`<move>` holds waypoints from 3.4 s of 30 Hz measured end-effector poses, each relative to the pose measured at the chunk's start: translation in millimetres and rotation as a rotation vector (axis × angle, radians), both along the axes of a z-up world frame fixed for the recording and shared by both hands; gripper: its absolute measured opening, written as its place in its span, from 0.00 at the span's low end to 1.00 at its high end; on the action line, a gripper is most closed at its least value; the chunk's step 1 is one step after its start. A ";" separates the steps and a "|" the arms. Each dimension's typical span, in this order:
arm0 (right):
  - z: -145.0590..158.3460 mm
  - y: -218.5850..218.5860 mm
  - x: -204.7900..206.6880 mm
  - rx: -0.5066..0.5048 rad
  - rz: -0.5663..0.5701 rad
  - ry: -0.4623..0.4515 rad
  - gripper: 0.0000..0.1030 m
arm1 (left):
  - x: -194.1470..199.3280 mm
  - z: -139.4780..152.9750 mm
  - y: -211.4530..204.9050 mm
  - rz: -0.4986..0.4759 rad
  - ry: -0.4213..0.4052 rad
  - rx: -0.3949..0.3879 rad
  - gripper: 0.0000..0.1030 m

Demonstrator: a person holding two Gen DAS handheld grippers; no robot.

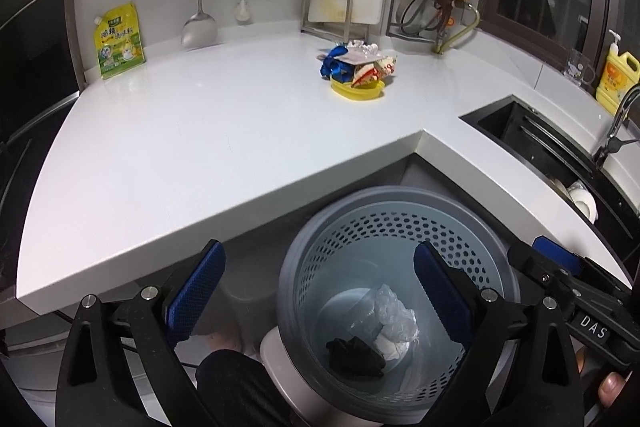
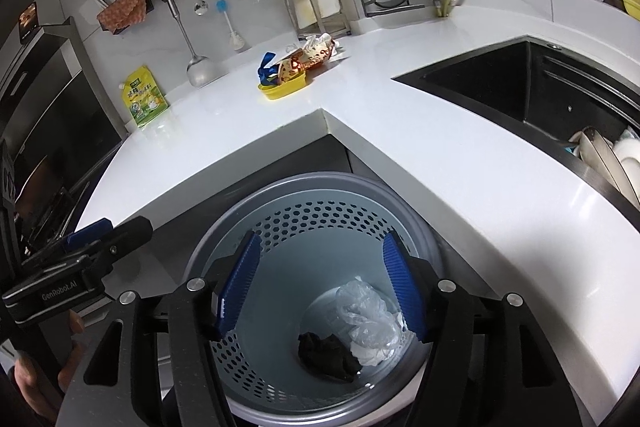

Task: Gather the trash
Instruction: 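Move both open tools up from the bin toward the counter pile, then grasp the pink toothbrush package with the right tool, then grasp the blue lanyard with the left tool while the right tool holds the package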

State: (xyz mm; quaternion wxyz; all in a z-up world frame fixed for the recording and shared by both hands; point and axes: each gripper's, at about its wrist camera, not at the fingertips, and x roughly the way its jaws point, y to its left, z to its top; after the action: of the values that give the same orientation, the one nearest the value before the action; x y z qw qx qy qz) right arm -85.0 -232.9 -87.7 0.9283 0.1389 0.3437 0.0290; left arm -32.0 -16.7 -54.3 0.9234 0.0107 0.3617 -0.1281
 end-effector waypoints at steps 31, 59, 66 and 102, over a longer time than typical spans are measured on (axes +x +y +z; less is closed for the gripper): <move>50.8 -8.9 113.9 -0.087 -0.017 -0.068 0.71 | 116.4 43.7 11.5 0.060 -0.093 -0.037 0.94; 59.5 22.9 355.4 -0.140 0.110 0.078 0.71 | 205.0 48.0 32.2 0.117 -0.105 -0.026 0.94; 36.2 35.8 395.3 -0.192 0.151 0.166 0.71 | 211.4 46.7 37.3 0.115 -0.099 -0.044 0.94; 81.0 -13.9 352.4 -0.054 0.128 0.046 0.49 | 224.7 46.4 -5.8 0.058 -0.071 -0.068 0.94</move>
State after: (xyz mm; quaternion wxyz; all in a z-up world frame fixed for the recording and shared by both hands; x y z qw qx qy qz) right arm 267.4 -246.7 -6.7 0.9198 0.0923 0.3738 0.0758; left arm 192.7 -22.5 -7.9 0.9388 -0.0266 0.3241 -0.1132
